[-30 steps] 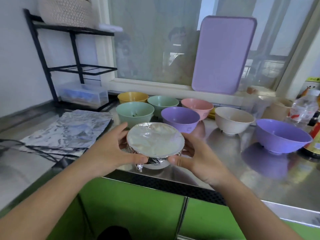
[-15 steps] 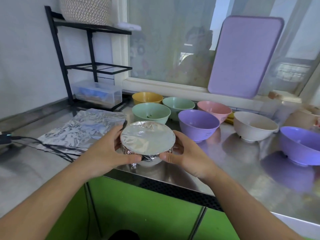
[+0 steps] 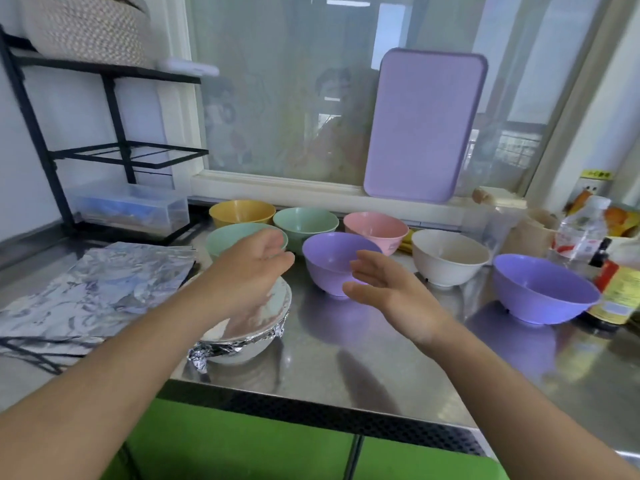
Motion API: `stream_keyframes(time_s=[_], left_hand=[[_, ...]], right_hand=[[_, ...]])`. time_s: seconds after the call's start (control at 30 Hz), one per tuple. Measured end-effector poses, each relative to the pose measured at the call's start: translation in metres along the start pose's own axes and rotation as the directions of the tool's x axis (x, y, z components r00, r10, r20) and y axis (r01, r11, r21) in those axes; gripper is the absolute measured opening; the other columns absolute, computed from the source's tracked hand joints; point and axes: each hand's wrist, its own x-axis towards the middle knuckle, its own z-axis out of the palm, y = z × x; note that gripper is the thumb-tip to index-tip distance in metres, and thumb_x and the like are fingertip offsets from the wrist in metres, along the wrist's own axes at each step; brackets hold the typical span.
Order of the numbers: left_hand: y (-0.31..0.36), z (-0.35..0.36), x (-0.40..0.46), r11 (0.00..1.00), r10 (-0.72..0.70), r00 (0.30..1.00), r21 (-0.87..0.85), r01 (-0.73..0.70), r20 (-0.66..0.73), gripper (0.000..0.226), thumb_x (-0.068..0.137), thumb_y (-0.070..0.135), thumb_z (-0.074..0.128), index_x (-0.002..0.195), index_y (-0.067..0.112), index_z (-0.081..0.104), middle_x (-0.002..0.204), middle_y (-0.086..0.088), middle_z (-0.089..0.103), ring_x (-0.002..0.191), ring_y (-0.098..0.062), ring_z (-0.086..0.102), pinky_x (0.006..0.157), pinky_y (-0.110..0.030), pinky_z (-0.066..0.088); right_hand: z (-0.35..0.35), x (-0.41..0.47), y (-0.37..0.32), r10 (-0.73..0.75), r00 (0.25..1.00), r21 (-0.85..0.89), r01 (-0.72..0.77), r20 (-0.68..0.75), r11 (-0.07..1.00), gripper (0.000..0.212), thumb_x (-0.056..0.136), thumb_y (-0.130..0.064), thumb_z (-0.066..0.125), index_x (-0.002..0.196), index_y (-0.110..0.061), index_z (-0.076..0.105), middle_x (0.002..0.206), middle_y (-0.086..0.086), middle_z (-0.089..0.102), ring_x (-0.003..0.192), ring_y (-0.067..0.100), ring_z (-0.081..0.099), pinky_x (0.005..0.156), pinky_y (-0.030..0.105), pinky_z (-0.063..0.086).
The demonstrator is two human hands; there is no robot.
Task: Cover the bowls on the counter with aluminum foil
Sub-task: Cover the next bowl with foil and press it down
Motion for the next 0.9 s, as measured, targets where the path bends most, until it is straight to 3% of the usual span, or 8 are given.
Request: stream_keyframes(time_s=[0.07,0.17,0.3,0.43,0.53,0.7,0.8,0.9], left_hand=[[0.002,0.015,0.029,0.998,-0.052,0.999,0.038,0.052,0.002,0.011,0.097,0.022,0.06,0.105,0.028,0.065,0.101,0.012,0.062,0.097,-0.011,0.057,0.084,-0.028,0.041],[0.007,0.03,0.063,0.988,-0.147,0.989,0.052,0.145,0.03,0.014,0.077,0.021,0.055,0.067,0.02,0.045,0.062,0.001,0.04,0.066,-0.021,0.037,0.066,-0.037,0.026],[0.015,0.05,0.09,0.96,-0.277,0.96,0.048,0.275,0.043,0.024,0.084,0.03,0.06,0.066,0.016,0.05,0.066,-0.004,0.05,0.072,-0.028,0.049,0.073,-0.038,0.042],[0.007,0.064,0.105,0.927,-0.337,0.941,-0.168,0.335,0.017,0.016,0.084,0.028,0.063,0.082,0.012,0.061,0.097,-0.014,0.066,0.1,-0.036,0.067,0.101,-0.05,0.055],[0.012,0.073,0.103,0.901,-0.362,0.932,-0.255,0.35,0.001,0.015,0.099,0.015,0.063,0.085,0.013,0.057,0.11,-0.016,0.064,0.1,-0.031,0.065,0.098,-0.049,0.059],[0.032,0.091,0.079,0.922,-0.294,0.953,-0.243,0.301,0.068,0.024,0.089,0.016,0.064,0.103,-0.002,0.07,0.114,-0.022,0.073,0.106,-0.033,0.073,0.095,-0.05,0.061],[0.058,0.111,0.055,0.944,-0.233,0.965,-0.212,0.254,0.119,0.039,0.07,0.028,0.062,0.097,0.003,0.075,0.101,-0.017,0.078,0.096,-0.031,0.077,0.094,-0.056,0.06],[0.073,0.142,0.041,0.964,-0.162,0.973,-0.182,0.192,0.167,0.045,0.057,0.039,0.061,0.085,0.008,0.078,0.087,-0.013,0.079,0.092,-0.034,0.078,0.095,-0.061,0.058]], right_hand=[[-0.01,0.012,0.0,0.011,0.999,-0.041,-0.013,-0.049,0.999,0.07,0.088,-0.025,0.084,0.15,-0.021,0.053,0.139,-0.008,0.063,0.128,0.004,0.06,0.113,0.034,0.047],[-0.019,0.031,-0.003,0.052,0.97,-0.13,-0.084,-0.237,0.988,0.046,0.09,-0.018,0.076,0.133,-0.014,0.061,0.118,-0.002,0.067,0.102,0.006,0.064,0.084,0.025,0.053],[-0.022,0.063,0.003,0.161,0.926,-0.128,-0.216,-0.343,0.968,0.012,0.088,-0.014,0.067,0.095,-0.006,0.06,0.088,0.011,0.058,0.081,0.035,0.055,0.061,0.036,0.04],[-0.018,0.079,0.014,0.319,0.923,0.075,-0.311,-0.215,0.948,0.007,0.091,-0.01,0.063,0.089,-0.01,0.056,0.081,0.01,0.044,0.074,0.024,0.038,0.062,0.034,0.03],[-0.023,0.076,0.023,0.286,0.936,0.13,-0.264,-0.204,0.956,0.007,0.083,-0.011,0.063,0.088,-0.014,0.059,0.081,0.008,0.044,0.079,0.022,0.037,0.07,0.039,0.03],[-0.061,0.036,0.035,0.181,0.945,0.119,-0.154,-0.274,0.981,0.032,0.07,-0.025,0.063,0.091,-0.003,0.072,0.081,0.011,0.071,0.075,0.026,0.061,0.074,0.041,0.048],[-0.094,-0.001,0.043,0.175,0.934,0.092,-0.154,-0.312,0.984,0.039,0.073,-0.026,0.063,0.104,-0.007,0.075,0.107,0.014,0.077,0.102,0.037,0.073,0.098,0.055,0.056],[-0.126,-0.039,0.053,0.2,0.896,0.052,-0.196,-0.397,0.979,0.039,0.071,-0.034,0.065,0.102,-0.014,0.076,0.102,0.005,0.079,0.101,0.028,0.074,0.102,0.059,0.054]])
